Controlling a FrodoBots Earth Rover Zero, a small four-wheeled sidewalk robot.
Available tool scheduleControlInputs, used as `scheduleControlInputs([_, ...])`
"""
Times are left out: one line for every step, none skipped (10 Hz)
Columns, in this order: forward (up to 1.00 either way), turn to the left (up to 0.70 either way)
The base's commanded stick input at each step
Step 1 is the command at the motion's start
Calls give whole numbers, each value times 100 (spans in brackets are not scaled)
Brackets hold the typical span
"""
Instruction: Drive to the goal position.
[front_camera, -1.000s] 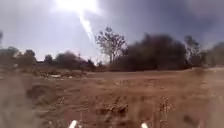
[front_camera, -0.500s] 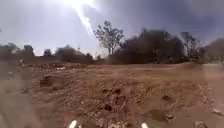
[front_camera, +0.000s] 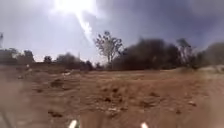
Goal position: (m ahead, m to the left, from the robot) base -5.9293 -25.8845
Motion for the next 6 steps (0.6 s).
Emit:
scheduleControlInputs([0,-45])
scheduleControlInputs([0,-45])
scheduleControlInputs([0,-45])
scheduleControlInputs([0,-45])
scheduleControlInputs([0,-45])
scheduleControlInputs([0,-45])
